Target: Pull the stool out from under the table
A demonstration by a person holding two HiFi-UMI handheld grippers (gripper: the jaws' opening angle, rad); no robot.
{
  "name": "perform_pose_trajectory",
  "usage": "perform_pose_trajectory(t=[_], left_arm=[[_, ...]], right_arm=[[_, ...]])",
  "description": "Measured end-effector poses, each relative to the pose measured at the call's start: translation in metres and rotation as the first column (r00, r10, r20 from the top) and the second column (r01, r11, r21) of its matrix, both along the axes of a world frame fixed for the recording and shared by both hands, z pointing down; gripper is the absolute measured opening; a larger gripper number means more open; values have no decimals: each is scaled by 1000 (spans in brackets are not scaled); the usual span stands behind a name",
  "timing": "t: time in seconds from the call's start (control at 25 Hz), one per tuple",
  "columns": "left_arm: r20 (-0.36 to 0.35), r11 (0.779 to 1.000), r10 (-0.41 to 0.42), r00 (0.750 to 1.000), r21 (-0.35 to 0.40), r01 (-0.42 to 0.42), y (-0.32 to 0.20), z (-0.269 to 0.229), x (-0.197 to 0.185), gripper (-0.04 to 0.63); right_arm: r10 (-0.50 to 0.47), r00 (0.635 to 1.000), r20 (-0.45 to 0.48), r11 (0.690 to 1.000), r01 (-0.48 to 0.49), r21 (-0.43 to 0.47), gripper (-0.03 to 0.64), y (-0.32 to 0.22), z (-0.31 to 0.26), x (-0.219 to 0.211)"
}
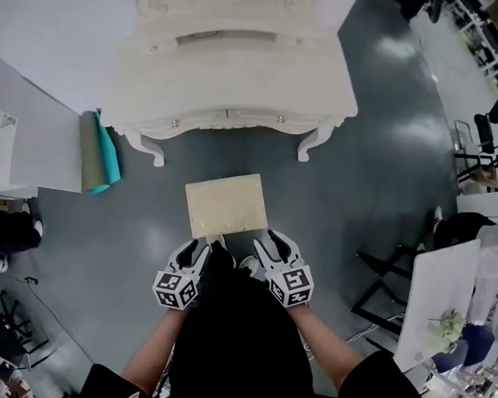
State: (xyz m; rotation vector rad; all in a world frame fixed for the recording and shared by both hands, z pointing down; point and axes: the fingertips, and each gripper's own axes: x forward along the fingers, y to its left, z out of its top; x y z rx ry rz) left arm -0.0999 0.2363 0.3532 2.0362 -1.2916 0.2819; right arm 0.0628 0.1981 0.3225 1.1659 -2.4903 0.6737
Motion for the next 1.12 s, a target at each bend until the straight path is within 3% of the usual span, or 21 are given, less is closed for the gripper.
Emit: perform_pose_trajectory(t=[0.16,0.28,0.48,0.6,0.84,1.04,1.12], left_arm=[[34,987,82,996,139,-86,-14,-72,22,139],[38,974,66,997,213,-73,-23,-116,26,82],[44,933,21,999,359,-35,-44,-191,23,22],[32,909,12,999,416,-24,-56,-228,17,15],[86,852,4,996,522,-49,-80,-285,7,14],[42,846,0,999,532,-22,-93,-310,4,15],[47,830,18,999,557,-41,-97,-319,6,15]], right_arm=[[36,998,59,993,-43,111,176,-16,-85,-1],[30,995,98,980,-48,194,150,-26,-141,-7],[4,987,161,950,-54,308,46,-31,-217,-20],[10,982,191,936,-76,345,21,-37,-247,-28],[50,989,138,904,-103,414,18,-58,-283,-46],[75,991,114,885,-119,450,18,-65,-302,-55],[86,991,101,877,-124,464,18,-67,-308,-59]])
